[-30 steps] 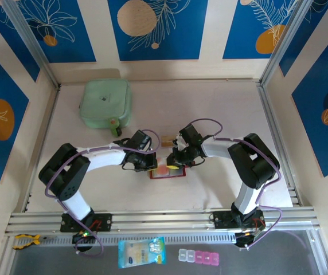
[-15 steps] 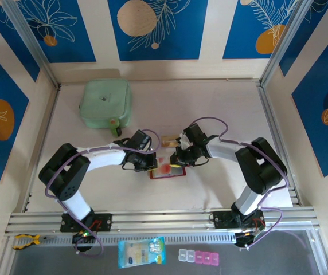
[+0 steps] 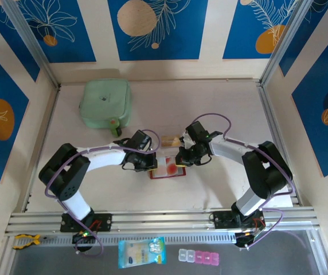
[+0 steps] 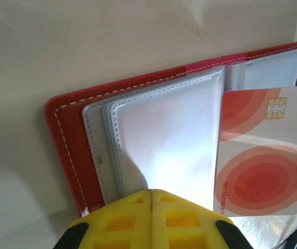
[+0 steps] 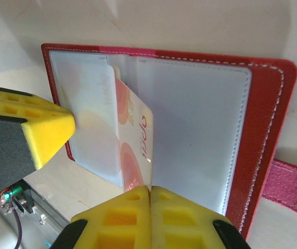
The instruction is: Take the credit cards out of the card holder
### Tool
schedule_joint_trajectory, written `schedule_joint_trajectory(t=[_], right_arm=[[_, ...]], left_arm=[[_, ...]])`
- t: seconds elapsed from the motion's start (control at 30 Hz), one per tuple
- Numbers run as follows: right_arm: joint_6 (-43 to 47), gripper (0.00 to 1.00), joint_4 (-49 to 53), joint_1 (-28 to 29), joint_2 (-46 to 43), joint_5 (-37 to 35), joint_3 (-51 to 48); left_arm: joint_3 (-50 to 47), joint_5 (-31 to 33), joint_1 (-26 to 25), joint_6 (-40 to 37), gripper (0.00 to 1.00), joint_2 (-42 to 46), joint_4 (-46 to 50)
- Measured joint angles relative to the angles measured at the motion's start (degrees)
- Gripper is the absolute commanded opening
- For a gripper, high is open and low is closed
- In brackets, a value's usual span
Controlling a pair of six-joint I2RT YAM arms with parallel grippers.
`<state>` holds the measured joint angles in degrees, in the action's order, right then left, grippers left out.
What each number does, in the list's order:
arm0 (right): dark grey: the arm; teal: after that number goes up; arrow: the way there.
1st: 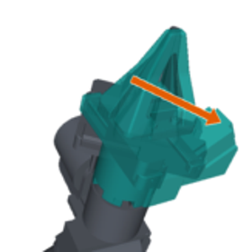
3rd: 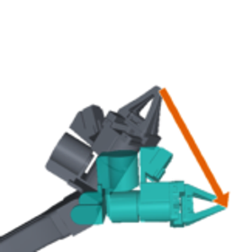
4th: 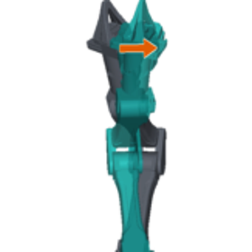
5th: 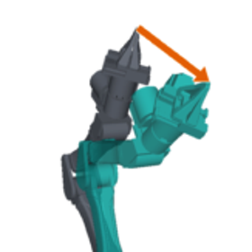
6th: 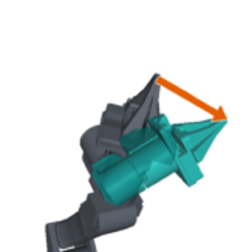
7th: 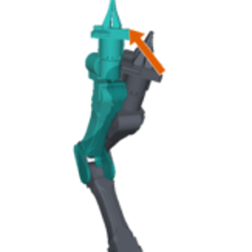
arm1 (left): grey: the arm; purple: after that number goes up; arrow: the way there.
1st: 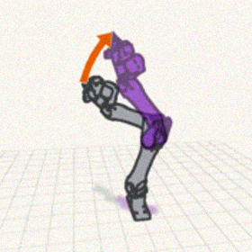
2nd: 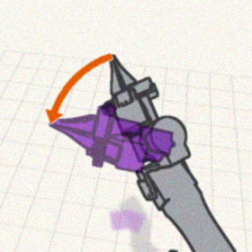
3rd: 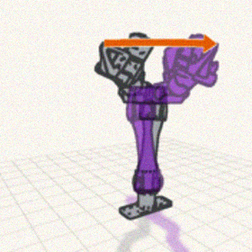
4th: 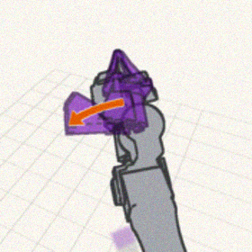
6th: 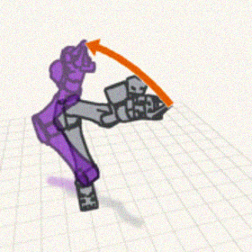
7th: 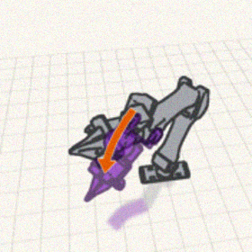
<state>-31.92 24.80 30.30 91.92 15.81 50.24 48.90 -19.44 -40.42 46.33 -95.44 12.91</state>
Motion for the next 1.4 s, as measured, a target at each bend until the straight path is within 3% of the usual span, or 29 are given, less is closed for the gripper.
schedule_joint_trajectory(t=[0.43, 0.7, 1.4], right_arm=[[1.70, 0.06, 3.13, 1.09, 0.07, -2.78, 2.34], [0.90, 0.12, 3.02, 1.62, 0.24, -3.23, 3.08], [-2.62, 0.11, 0.09, 1.99, 1.05, -3.13, 2.99]], left_arm=[[0.00, 0.00, 0.00, 0.00, 0.04, 0.00, 0.00], [0.00, 0.00, 0.00, 0.00, 0.04, 0.00, -0.02], [0.00, 0.00, 0.00, 0.00, 0.04, 0.00, -0.02]])
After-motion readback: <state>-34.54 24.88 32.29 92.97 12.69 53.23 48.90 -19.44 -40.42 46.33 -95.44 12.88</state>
